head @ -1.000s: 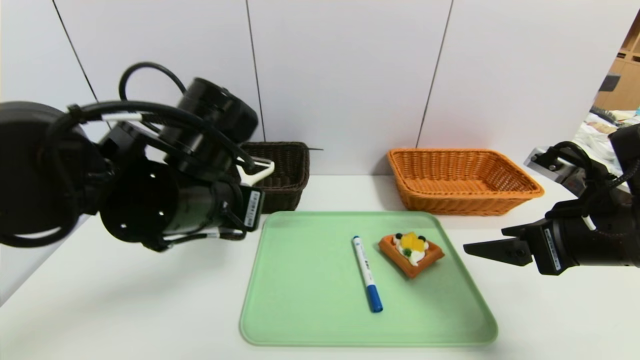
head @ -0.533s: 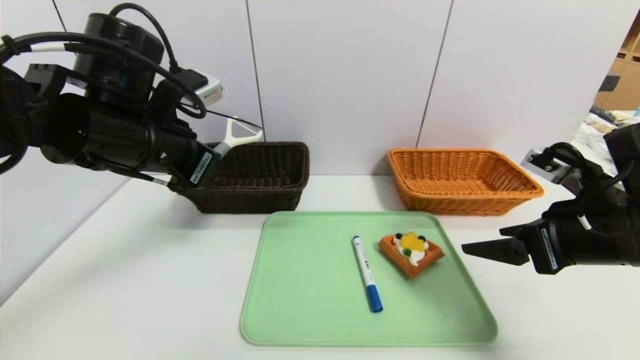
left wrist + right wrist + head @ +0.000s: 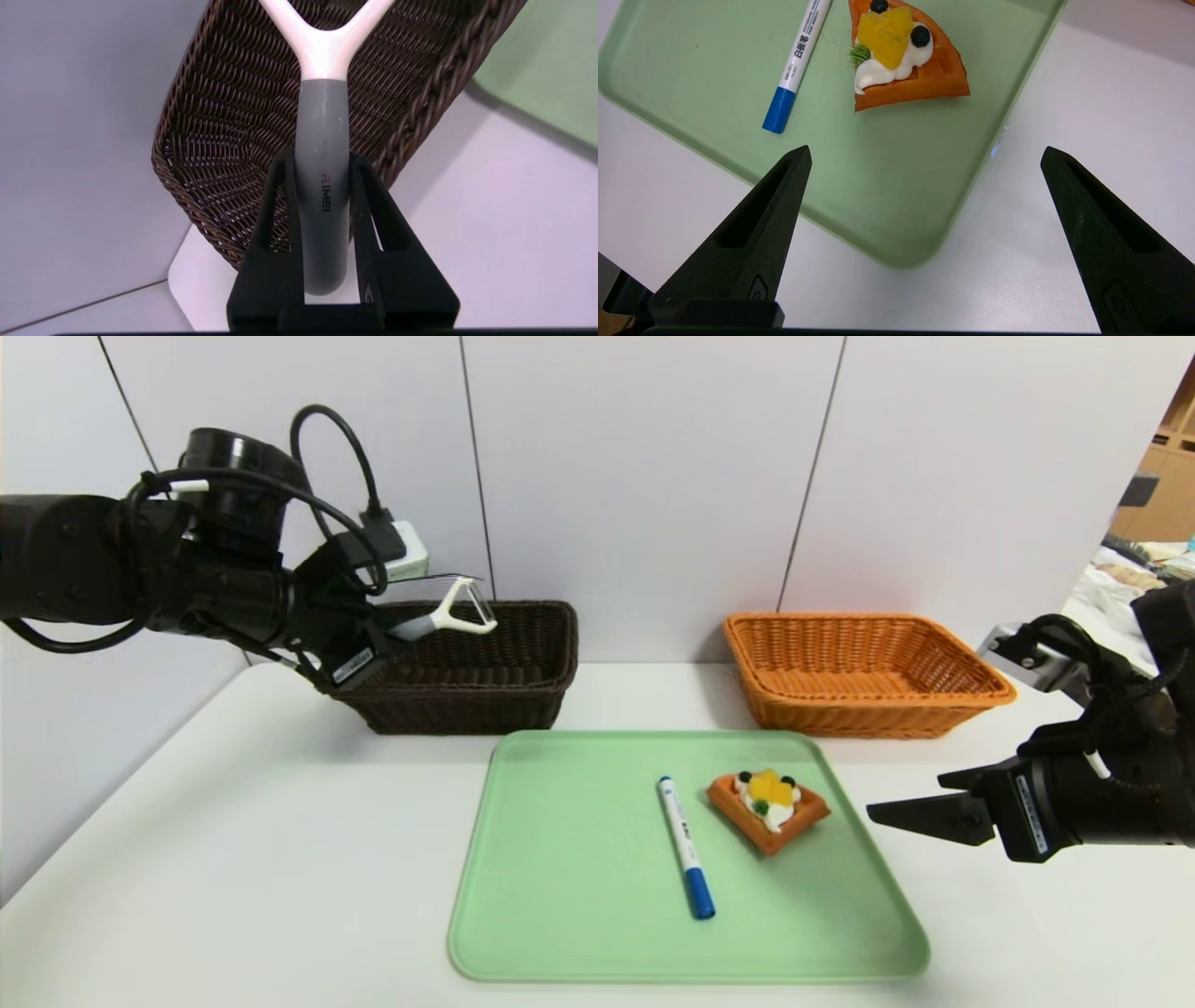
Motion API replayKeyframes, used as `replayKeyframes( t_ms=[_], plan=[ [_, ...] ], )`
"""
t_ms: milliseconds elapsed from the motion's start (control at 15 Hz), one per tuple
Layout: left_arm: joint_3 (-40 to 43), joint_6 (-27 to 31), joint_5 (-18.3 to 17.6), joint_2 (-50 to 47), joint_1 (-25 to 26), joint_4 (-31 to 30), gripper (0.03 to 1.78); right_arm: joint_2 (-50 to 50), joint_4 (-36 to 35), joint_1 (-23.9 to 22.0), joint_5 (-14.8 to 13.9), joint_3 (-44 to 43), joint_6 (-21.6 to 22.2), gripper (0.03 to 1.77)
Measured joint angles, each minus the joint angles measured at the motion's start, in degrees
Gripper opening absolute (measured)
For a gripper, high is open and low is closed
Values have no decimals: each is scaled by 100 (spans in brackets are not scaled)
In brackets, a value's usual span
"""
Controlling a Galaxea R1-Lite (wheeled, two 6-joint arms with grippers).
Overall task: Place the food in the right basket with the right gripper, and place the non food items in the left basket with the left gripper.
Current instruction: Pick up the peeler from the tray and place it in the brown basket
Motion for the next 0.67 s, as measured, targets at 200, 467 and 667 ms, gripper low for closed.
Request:
replayKeyframes(
  t_ms=[200, 467, 667],
  plan=[
    [-356, 639, -204, 546, 188, -206, 33, -194, 9, -2, 0, 85, 6, 170],
    [-1053, 1128, -455, 1196, 286, -265, 33, -466, 11, -29, -7, 221, 9, 170],
    [-1348, 1287, -466, 1604, 280, -261, 33, -627, 11, -90, -16, 372, 6, 170]
  ],
)
